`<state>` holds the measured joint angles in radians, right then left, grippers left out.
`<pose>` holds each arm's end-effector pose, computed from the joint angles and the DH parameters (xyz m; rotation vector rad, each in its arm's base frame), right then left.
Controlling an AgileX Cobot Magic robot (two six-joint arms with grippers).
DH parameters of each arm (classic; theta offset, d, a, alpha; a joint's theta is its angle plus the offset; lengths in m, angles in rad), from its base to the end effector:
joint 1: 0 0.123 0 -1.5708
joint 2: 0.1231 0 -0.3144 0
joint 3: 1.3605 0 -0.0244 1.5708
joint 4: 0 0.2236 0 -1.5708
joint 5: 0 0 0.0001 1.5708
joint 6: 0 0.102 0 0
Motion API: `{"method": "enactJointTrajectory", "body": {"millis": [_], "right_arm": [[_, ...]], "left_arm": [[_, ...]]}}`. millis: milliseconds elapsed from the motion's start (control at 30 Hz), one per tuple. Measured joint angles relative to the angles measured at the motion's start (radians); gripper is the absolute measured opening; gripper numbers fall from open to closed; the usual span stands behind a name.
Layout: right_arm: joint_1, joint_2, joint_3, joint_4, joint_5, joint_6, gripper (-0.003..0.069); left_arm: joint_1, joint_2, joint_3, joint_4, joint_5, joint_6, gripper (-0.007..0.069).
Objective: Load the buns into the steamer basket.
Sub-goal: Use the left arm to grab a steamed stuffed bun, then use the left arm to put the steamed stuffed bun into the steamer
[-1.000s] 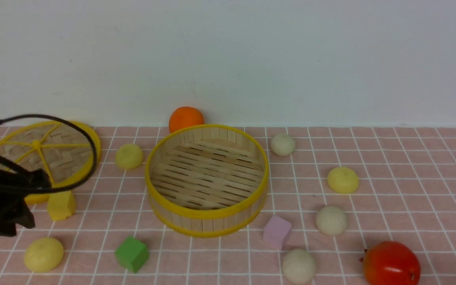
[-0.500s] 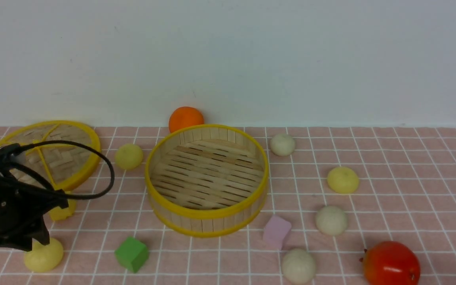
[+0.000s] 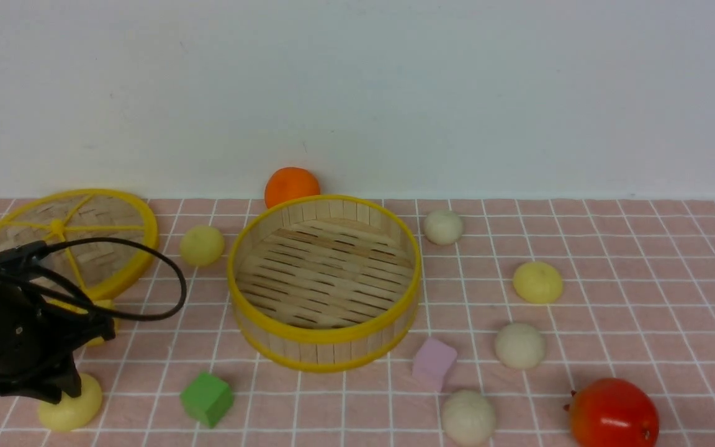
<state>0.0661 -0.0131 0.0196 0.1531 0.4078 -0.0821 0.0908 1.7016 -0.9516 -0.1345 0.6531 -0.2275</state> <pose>0.0045 0.0065 0.1675 -0.0484 1.8949 0.1423 0.2957 0.0186 0.2107 -0.5949 2.8279 -0.1629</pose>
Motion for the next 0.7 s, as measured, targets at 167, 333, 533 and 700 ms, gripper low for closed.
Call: {"method": "enactJointTrajectory", "body": {"millis": [167,333,533,700], "right_arm": [[0.0,0.0,0.0,0.0,0.0,0.0,0.0241],[0.0,0.0,0.0,0.0,0.0,0.0,0.0241],[0.0,0.0,0.0,0.0,0.0,0.0,0.0241],[0.0,0.0,0.0,0.0,0.0,0.0,0.0241]], "left_arm": [[0.0,0.0,-0.061,0.0,0.09,0.006,0.0013],[-0.01,-0.047,-0.188,-0.123,0.219,0.087,0.0013],[-0.165,-0.124,-0.305,-0.312,0.201,0.176,0.0013],[-0.306,-0.062,-0.369,-0.335,0.109,0.183,0.0013]]}}
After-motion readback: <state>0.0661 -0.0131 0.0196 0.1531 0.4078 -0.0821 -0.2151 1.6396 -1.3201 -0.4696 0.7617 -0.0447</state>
